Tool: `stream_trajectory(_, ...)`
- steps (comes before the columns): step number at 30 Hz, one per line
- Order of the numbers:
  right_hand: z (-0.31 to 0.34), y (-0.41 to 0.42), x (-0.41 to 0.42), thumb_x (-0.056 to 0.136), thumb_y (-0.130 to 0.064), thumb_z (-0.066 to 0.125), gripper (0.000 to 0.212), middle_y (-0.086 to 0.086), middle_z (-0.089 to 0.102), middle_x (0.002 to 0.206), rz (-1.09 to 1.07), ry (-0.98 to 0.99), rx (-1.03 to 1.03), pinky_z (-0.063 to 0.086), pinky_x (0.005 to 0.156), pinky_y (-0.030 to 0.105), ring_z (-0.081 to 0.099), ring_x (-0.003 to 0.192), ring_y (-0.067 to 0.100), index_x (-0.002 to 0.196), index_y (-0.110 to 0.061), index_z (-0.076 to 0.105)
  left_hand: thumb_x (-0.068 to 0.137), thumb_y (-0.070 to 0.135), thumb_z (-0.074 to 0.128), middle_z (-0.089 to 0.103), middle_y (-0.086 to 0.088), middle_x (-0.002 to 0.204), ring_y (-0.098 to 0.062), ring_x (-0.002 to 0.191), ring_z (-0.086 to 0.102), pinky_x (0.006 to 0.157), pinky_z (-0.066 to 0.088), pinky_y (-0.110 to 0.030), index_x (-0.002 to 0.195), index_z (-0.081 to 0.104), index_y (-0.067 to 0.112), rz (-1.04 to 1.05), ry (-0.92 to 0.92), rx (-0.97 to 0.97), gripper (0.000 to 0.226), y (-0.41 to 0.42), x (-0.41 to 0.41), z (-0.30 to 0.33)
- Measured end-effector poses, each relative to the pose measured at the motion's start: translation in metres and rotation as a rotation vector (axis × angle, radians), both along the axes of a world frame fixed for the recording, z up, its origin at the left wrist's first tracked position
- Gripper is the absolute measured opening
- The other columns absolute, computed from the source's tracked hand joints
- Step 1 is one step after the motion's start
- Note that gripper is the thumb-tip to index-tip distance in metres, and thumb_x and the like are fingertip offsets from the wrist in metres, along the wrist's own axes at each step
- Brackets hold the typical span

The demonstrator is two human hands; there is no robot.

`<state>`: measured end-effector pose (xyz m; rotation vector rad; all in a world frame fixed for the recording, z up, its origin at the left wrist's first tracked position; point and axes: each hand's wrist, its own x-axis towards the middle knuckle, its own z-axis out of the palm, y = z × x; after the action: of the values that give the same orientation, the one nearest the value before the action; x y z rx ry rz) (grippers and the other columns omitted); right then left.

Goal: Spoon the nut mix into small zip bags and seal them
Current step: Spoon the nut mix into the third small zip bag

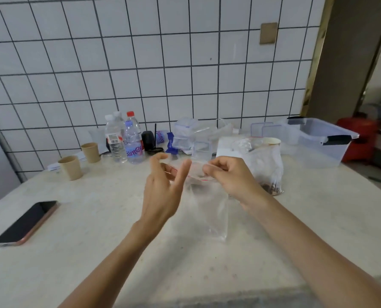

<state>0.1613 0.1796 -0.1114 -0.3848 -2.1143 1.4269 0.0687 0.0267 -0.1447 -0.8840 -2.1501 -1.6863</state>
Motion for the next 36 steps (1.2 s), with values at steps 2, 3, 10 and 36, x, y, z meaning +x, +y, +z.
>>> stream_trajectory(2,0.001,-0.003,0.001,0.095,-0.02,0.074,0.015,-0.004,0.074,0.078,0.024,0.05,0.063,0.049,0.074,0.023,0.064,0.073,0.007,0.08,-0.021,0.074,0.076,0.085,0.061,0.07,0.004,0.076,-0.009,0.074,0.072,0.074,0.058,-0.037,0.118,0.048,0.033,0.02,-0.061,-0.041,0.068,-0.001,-0.005,0.01)
stream_trajectory(3,0.001,-0.003,0.002,0.094,-0.021,0.074,0.017,-0.009,0.071,0.073,0.032,0.069,0.086,0.047,0.07,0.019,0.061,0.069,0.005,0.077,-0.024,0.072,0.077,0.078,0.068,0.07,0.005,0.071,-0.009,0.07,0.071,0.071,0.058,-0.037,0.112,0.053,0.032,0.042,-0.033,-0.081,0.06,-0.002,-0.006,0.012)
stream_trajectory(10,-0.005,0.01,0.009,0.094,-0.012,0.07,0.014,-0.005,0.074,0.086,-0.165,0.125,0.236,0.053,0.079,0.028,0.066,0.082,0.01,0.082,-0.018,0.074,0.094,0.033,0.072,0.069,0.005,0.072,-0.007,0.058,0.07,0.057,0.058,-0.044,0.09,0.055,0.036,0.056,0.008,-0.07,0.017,-0.016,-0.013,0.005)
stream_trajectory(36,-0.028,0.021,0.006,0.101,-0.01,0.059,0.015,0.007,0.064,0.074,0.242,0.319,-1.148,0.064,0.076,0.037,0.074,0.077,0.025,0.092,-0.004,0.069,0.084,0.015,0.075,0.062,-0.006,0.076,-0.016,0.072,0.067,0.079,0.062,-0.035,0.089,0.083,0.014,-0.661,-1.069,0.515,0.009,0.01,-0.014,-0.009)
